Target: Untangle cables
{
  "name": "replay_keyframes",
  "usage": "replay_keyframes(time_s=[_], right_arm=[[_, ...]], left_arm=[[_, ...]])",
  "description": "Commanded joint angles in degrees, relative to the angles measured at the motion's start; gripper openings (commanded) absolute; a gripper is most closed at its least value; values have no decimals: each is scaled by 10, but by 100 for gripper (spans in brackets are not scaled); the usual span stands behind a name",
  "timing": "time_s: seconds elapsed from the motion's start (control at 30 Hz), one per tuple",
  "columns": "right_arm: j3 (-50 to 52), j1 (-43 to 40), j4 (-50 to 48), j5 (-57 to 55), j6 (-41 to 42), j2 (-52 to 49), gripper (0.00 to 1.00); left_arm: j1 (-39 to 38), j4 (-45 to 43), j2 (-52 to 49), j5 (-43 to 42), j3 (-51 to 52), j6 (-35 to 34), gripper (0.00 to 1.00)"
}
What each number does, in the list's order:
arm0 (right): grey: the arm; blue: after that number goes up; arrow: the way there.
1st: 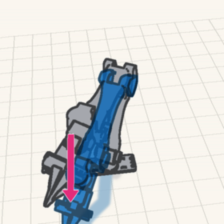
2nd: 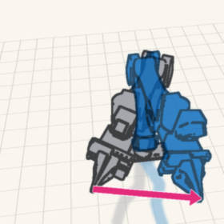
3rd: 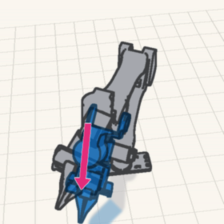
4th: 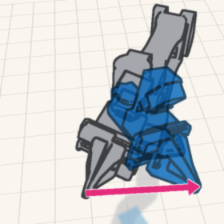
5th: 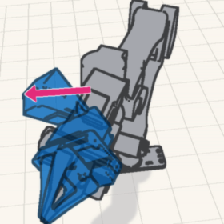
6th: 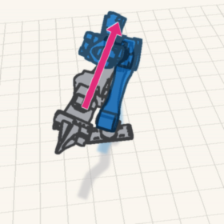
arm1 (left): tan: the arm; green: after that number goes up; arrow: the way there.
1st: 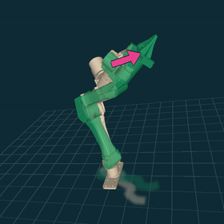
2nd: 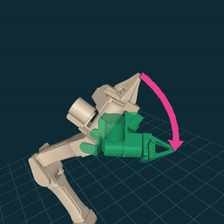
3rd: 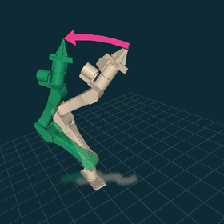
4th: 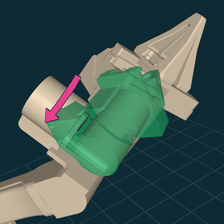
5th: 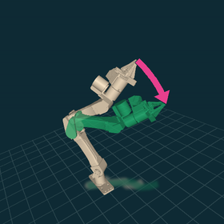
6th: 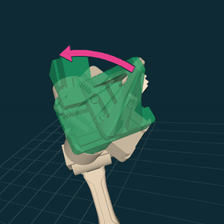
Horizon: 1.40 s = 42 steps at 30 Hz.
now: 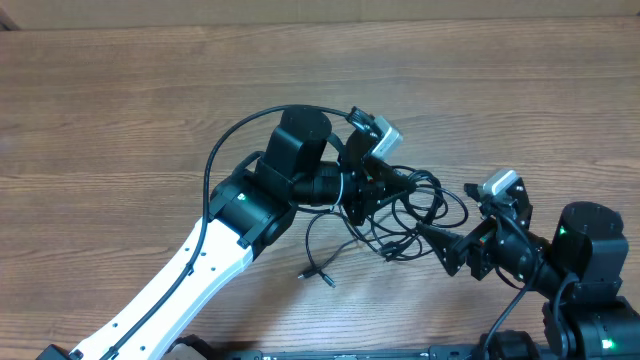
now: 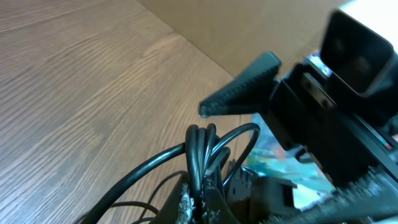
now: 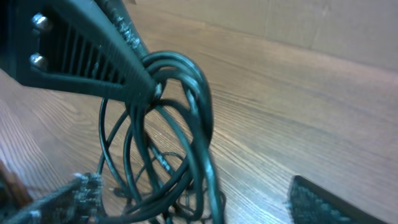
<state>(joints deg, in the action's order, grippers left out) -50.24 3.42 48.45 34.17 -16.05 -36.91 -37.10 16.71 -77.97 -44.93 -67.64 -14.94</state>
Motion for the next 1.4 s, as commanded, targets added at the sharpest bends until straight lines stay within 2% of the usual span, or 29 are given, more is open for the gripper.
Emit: replay_keyframes(time_s=[0.0, 0.03, 0.1, 0.17, 0.37, 0.4, 0.43, 0.47, 0.5, 0.57, 0.63, 0.67, 0.8, 0.93, 1.07, 1.1, 1.13, 1.17, 1.37], right_arm=[[-5, 1, -4, -7, 3, 4, 65], [-5, 1, -4, -7, 4, 4, 43], [-5, 1, -3, 0, 4, 4, 8], [-5, 1, -3, 22, 4, 4, 4], [-5, 2, -4, 67, 3, 4, 4], [-5, 2, -5, 66, 3, 4, 11], [-5, 1, -5, 66, 3, 4, 36], [-5, 2, -6, 67, 3, 4, 39], [-5, 2, -7, 67, 4, 4, 39], [-5, 1, -8, 69, 3, 4, 27], [-5, 1, -11, 77, 3, 4, 7], [-5, 2, -14, 90, 3, 4, 4], [-5, 2, -17, 115, 3, 4, 4], [-5, 2, -16, 127, 3, 4, 4], [-5, 2, -16, 127, 4, 4, 5], [-5, 2, -16, 128, 4, 4, 8], [-5, 2, -17, 136, 3, 3, 52], [-5, 2, -17, 138, 3, 3, 57], [-5, 2, -18, 140, 3, -17, 59]], left_arm=[[3, -5, -2, -51, -9, 42, 4], [3, -5, -2, -50, -9, 42, 4], [3, -4, -2, -38, -9, 42, 4], [3, -2, -2, -16, -9, 33, 4], [3, -3, -2, -15, -9, 12, 4], [3, -3, -2, -17, -9, 12, 4], [2, -3, -2, -19, -9, 12, 4], [2, -3, -2, -22, -9, 12, 4], [2, -3, -2, -25, -9, 12, 4], [1, -3, -2, -27, -9, 12, 4], [2, -3, -2, -26, -9, 12, 4], [2, -3, -2, -25, -9, 12, 4], [2, -5, -2, -21, -9, 3, 4], [2, -6, -3, 36, -9, -62, 4], [-1, -17, -3, 30, -9, -63, 4], [-3, -22, -3, 25, -9, -63, 4], [-6, -27, -3, 16, -9, -63, 4], [-9, -28, -3, 16, -9, -63, 4], [-14, -39, -3, 14, -9, -63, 4]])
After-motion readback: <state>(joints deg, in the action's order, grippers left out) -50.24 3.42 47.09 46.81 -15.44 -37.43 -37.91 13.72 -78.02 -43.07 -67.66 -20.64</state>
